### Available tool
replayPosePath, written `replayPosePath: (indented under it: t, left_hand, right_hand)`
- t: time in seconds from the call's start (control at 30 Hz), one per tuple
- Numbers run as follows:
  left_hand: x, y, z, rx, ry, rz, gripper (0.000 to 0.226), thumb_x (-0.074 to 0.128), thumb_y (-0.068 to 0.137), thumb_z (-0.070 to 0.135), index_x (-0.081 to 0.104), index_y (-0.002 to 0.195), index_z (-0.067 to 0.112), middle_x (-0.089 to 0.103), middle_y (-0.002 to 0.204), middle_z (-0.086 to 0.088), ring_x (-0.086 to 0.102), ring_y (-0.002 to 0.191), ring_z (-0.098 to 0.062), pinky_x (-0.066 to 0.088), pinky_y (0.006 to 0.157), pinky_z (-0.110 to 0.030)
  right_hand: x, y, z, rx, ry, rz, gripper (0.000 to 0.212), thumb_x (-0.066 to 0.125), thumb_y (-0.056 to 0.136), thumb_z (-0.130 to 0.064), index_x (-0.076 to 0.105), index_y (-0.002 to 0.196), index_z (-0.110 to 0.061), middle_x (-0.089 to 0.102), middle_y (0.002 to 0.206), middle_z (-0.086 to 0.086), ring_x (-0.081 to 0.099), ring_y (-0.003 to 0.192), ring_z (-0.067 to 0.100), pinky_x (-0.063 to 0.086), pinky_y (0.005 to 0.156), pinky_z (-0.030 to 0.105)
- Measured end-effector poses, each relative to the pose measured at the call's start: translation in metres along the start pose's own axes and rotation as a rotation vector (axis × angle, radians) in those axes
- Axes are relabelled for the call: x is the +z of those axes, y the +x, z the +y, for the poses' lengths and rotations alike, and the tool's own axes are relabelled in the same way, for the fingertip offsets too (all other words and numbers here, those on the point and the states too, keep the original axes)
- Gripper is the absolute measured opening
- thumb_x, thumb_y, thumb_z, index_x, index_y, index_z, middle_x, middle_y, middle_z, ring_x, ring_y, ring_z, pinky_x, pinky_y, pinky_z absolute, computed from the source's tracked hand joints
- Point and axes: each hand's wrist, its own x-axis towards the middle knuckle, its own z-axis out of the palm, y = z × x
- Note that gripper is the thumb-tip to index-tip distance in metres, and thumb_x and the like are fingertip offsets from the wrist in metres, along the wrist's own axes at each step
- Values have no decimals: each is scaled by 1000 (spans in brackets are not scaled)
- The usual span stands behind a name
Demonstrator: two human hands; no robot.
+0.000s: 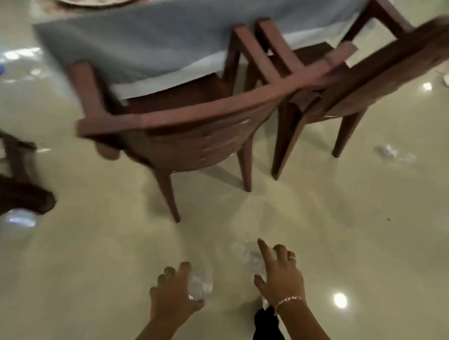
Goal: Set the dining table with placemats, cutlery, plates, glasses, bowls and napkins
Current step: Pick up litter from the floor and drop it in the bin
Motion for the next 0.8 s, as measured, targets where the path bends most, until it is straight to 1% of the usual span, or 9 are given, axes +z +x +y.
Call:
replayPosePath:
  t: [0.03, 0.07, 0.2, 0.37, 0.53, 0.67, 0.73, 0.8]
  left_hand:
    - [-9, -16, -27, -17, -35, 14, 72, 66, 68, 57, 34, 127, 32, 40, 111, 5, 47, 111, -17, 40, 86, -30]
    - [-19, -32, -52, -40, -68, 28, 73, 67, 67, 56, 34, 128, 31, 40, 112, 5, 47, 111, -18, 40, 86, -30]
    - [-61, -82, -141, -141, -142, 117, 77, 69, 67, 55, 33, 131, 30, 42, 121, 0, 46, 113, -20, 40, 89, -33]
    - [-113, -105, -222, -285, -236, 240, 79, 70, 66, 56, 33, 132, 30, 42, 122, -2, 47, 113, -21, 41, 89, -33]
    - [-168, -80, -273, -322, -172, 299, 78, 66, 69, 59, 32, 131, 27, 42, 122, -3, 47, 112, -22, 42, 88, -34]
    - [-231, -38, -318, -333, -104, 333, 77, 67, 69, 58, 32, 131, 28, 42, 125, -3, 44, 115, -22, 41, 91, -35]
    - [-270, -19, -342, -331, -78, 347, 78, 67, 68, 58, 32, 132, 29, 42, 126, -3, 44, 116, -22, 41, 91, -35]
    - [-313, 0, -364, -321, -30, 395, 79, 67, 67, 59, 34, 132, 28, 44, 125, -3, 47, 114, -22, 42, 90, -34]
  right_hand:
    - [-1, -12, -28, -31, -26, 13, 80, 59, 81, -39, 11, 145, -35, 34, 134, 7, 37, 123, 29, 52, 82, 33]
    - [-1, -22, -57, -61, -48, 24, 78, 56, 83, -39, 11, 146, -35, 32, 136, 7, 35, 125, 28, 51, 83, 33]
    - [-3, -56, -165, -222, -95, 44, 76, 56, 81, -40, 15, 144, -34, 33, 133, 6, 39, 119, 26, 52, 83, 33]
    - [-13, -65, -276, -405, -141, 75, 71, 57, 81, -39, 20, 141, -37, 35, 131, 5, 39, 119, 27, 50, 83, 32]
    - [-30, -36, -364, -478, -120, 84, 69, 59, 80, -34, 24, 140, -36, 39, 126, 4, 43, 115, 26, 48, 85, 32]
    - [-49, 10, -438, -512, -74, 75, 70, 59, 83, -34, 23, 143, -33, 41, 129, 5, 45, 115, 25, 44, 92, 30]
    - [-63, 32, -477, -523, -63, 71, 70, 58, 83, -36, 21, 143, -34, 40, 128, 5, 45, 116, 26, 43, 91, 31]
    - [-78, 55, -517, -541, -47, 76, 69, 57, 83, -36, 21, 142, -35, 40, 127, 5, 44, 116, 26, 45, 87, 33]
